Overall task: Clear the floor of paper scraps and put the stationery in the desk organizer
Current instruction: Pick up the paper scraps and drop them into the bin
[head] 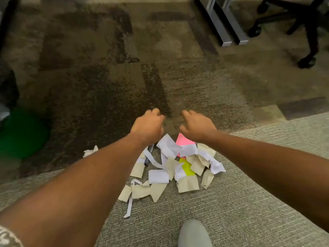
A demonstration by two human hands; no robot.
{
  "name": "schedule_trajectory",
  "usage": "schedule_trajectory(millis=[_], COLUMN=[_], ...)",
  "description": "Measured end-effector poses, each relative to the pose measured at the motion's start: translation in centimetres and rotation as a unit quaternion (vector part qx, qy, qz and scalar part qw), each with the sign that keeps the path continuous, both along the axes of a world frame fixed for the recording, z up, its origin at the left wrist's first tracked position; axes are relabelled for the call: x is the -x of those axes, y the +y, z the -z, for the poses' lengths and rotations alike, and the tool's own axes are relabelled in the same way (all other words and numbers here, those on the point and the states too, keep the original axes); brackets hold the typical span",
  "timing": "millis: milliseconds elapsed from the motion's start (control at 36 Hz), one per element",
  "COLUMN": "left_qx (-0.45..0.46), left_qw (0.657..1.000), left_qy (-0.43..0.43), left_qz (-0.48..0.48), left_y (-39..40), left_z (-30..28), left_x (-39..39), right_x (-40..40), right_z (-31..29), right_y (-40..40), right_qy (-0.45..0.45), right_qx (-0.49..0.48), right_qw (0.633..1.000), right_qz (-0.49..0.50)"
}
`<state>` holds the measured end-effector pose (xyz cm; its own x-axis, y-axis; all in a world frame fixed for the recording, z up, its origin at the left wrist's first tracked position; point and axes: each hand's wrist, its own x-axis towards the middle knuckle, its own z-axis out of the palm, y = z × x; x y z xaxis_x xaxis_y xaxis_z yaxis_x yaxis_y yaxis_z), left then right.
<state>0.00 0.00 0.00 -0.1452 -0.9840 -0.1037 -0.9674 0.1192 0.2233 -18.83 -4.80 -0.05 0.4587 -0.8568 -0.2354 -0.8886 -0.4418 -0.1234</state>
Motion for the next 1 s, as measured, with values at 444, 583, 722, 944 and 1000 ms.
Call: schedule_trajectory(millis=[444,583,722,944,1000], left_qx=[-0.086,-0.114,-0.101,-0.11,-0.108], left_qw=[0.995,0.993,0.992,0.99,0.991], left_qy=[-0.04,-0.014,-0.003,-0.036,-0.021], left_qz=[-0.011,-0.032,-0.081,-0.085,-0.082], left_y=[1.6,2.0,1.8,2.0,2.0], left_z=[5.9,7.0,7.7,8.4,8.6], left_x=[4.9,5.4,5.4,5.1,4.8], right_x=[5.5,4.9,4.5,5.1,5.9], right_z=[6.1,6.8,7.3,4.4,3.4], right_y=[1.2,1.8,2.1,-1.5,-2.2], right_qy=[0.127,0.116,0.092,-0.068,-0.147], right_qx=[-0.078,-0.078,-0.089,-0.195,-0.244], right_qw=[0.984,0.988,0.991,0.973,0.944], right_qz=[-0.093,-0.07,-0.036,0.107,0.168])
